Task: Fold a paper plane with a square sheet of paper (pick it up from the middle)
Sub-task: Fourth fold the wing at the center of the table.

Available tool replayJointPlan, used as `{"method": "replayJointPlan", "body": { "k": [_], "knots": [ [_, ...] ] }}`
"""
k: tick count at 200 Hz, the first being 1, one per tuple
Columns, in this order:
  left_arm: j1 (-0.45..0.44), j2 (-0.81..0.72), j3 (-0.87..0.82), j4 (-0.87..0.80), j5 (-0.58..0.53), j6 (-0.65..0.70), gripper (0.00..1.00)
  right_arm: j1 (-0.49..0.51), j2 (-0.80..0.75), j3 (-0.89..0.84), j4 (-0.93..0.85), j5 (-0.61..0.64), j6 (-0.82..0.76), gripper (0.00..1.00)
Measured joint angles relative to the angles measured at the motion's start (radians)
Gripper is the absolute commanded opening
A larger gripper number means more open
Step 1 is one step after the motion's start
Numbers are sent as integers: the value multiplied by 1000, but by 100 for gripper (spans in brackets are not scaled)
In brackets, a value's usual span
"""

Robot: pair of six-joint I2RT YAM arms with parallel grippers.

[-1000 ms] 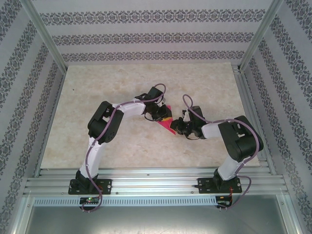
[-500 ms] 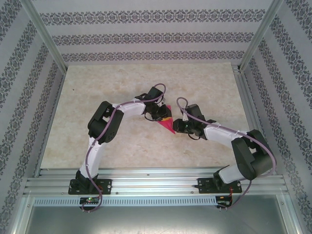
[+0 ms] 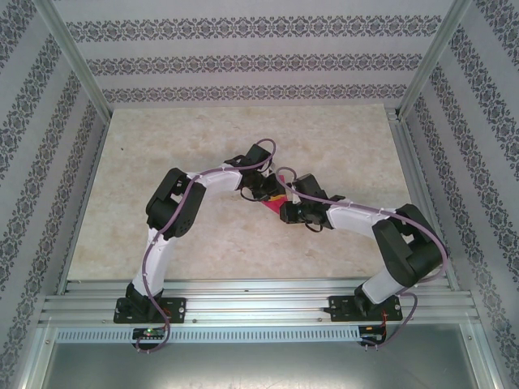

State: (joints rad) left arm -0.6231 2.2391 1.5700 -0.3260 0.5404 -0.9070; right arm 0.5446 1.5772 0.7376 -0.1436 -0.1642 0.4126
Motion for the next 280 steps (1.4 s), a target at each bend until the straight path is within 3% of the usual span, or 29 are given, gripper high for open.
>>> {"method": "replayJointPlan", "body": {
  "k": [57, 102, 111, 152, 199, 280],
  "knots": [
    [0, 0, 0, 0, 0, 0, 24, 4, 38, 16, -6, 22, -14, 18],
    [0, 0, 2, 0, 0, 0, 24, 3, 63, 35, -13, 32, -10, 0],
    [0, 0, 2, 0, 0, 0, 24, -2, 63, 33, -7, 24, -3, 0],
    [0, 0, 10, 1, 2, 0, 27, -65, 49, -28, 82, -66, 43, 0],
    [1, 0, 25, 10, 13, -6, 42, -143, 48, -96, 219, -224, 131, 0],
    [1, -5, 31, 23, 19, -7, 46, -251, 147, -166, 507, -430, 377, 0]
  ]
}}
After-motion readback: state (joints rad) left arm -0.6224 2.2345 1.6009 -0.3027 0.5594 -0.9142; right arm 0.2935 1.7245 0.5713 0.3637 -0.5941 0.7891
